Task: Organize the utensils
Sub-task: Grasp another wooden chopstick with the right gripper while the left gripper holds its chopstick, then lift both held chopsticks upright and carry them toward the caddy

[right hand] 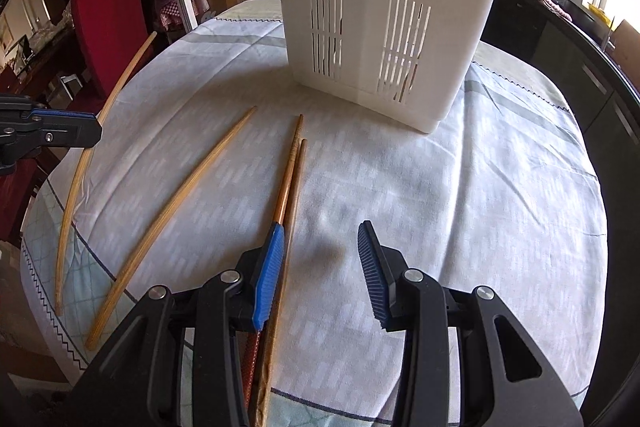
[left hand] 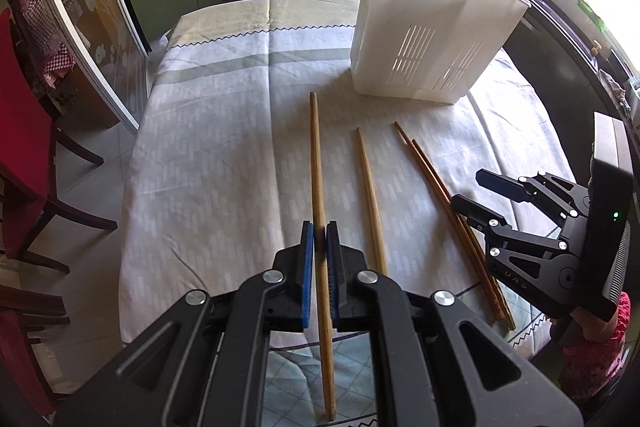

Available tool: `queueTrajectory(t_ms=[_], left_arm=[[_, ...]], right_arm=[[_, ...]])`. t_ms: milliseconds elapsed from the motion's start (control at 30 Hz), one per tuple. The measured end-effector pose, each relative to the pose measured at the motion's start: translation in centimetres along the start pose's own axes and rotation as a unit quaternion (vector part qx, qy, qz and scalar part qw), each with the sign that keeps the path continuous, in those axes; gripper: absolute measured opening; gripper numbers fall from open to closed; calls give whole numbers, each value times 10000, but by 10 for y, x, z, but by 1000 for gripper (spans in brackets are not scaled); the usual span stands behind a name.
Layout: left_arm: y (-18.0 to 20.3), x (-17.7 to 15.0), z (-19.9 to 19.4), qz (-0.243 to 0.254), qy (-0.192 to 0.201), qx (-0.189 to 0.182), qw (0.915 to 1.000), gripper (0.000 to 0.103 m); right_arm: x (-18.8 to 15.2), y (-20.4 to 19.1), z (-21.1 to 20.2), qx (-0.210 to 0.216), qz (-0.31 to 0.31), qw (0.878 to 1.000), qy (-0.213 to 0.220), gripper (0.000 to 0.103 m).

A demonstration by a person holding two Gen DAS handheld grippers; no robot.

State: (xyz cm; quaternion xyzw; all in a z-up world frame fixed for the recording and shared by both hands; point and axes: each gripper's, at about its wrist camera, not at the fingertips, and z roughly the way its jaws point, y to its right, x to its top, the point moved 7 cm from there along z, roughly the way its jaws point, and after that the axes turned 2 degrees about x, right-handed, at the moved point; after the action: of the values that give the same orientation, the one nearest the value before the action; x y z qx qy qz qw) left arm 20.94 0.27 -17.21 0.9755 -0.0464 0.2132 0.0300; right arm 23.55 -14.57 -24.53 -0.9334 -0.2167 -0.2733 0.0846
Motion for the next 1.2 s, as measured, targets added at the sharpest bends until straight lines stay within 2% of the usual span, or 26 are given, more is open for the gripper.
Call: queueTrajectory(t_ms=[167, 467, 533, 600, 733, 833, 1000, 1200], left_arm=[[-2, -1, -2, -14, 21, -22, 10000, 6], [-1, -3, -1, -35, 29, -89, 9999, 6], [-1, -3, -2, -30, 48, -106, 9999, 6], [-2, -3, -4, -45, 69, -129, 9999, 6], [-2, -3, -7, -62, 112, -153, 9998, 6], [-3, -3, -9, -67, 137, -159, 9998, 6], [-5, -2, -15, -79, 193, -153, 9997, 6], [-9, 2, -29, -156, 366, -175, 9991, 6]], right_arm=[[4, 2, 2, -226, 13, 9997, 8, 39], [14, -16, 17, -183, -60, 9998, -98, 39], [18, -17, 21, -56, 38, 9998, -163, 31], [22, -14, 23, 18, 179, 9995, -255, 28], [28, -14, 27, 69, 284, 9992, -289, 7], [34, -10, 28, 186, 438, 9984, -299, 6], [40, -6, 6, 363, 590, 9976, 11, 6], [57, 2, -47, 470, 687, 9941, 698, 6]])
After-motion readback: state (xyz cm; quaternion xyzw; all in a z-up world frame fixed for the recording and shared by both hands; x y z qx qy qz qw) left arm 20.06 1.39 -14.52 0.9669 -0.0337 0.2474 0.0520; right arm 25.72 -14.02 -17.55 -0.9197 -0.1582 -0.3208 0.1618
